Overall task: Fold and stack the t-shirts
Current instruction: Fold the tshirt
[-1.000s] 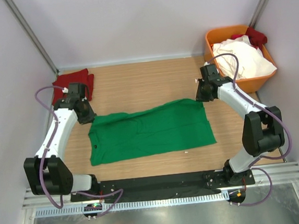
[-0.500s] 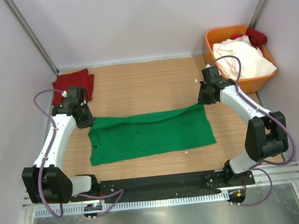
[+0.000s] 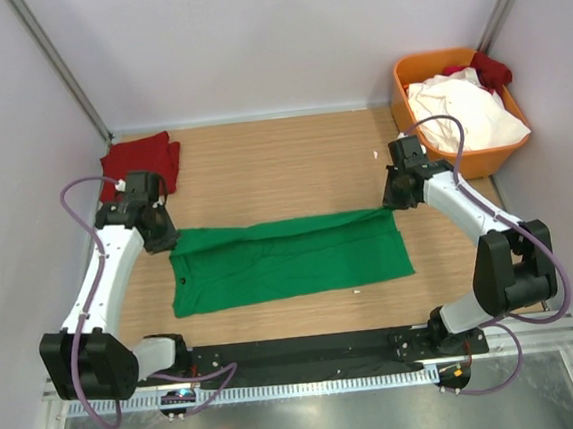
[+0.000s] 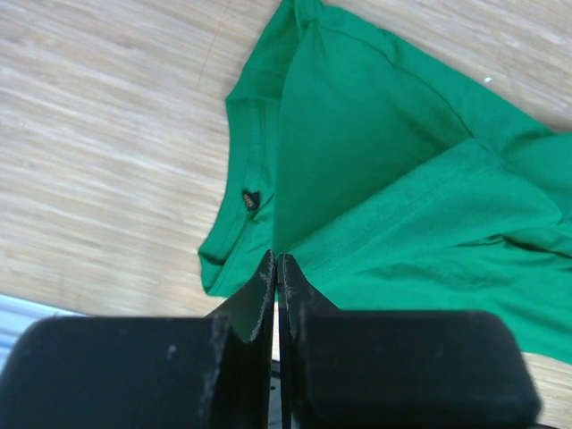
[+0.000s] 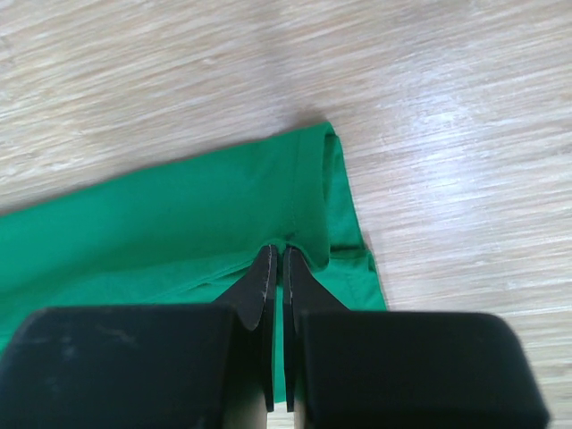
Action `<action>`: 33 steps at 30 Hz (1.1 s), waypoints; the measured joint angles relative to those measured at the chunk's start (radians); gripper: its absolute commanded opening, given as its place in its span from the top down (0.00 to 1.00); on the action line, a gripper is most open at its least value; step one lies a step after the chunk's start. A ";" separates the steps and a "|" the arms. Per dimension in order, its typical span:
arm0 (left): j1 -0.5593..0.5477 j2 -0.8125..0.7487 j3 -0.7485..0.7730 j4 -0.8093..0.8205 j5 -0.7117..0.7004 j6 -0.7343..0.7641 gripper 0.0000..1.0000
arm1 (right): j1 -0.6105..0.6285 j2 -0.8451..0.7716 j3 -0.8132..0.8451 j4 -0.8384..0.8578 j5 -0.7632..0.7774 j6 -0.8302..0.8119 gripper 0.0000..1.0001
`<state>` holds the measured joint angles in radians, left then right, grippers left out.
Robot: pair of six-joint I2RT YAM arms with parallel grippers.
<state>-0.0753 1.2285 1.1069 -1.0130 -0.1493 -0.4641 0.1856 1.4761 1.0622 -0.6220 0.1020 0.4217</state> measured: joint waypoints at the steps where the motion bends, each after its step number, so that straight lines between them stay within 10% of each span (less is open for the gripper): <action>1: 0.000 -0.006 0.000 -0.009 -0.004 -0.001 1.00 | 0.000 0.000 -0.005 0.000 0.002 0.001 0.99; 30: -0.005 -0.121 -0.058 -0.159 0.079 -0.054 0.86 | 0.000 0.072 -0.049 0.032 0.071 0.052 0.98; 33: -0.006 -0.134 -0.058 -0.164 0.080 -0.056 0.71 | 0.000 0.072 -0.060 0.031 0.083 0.052 0.75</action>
<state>-0.0818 1.0950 1.0485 -1.1774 -0.0689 -0.5205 0.1856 1.5478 1.0027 -0.5915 0.1852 0.4736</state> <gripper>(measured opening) 0.169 0.105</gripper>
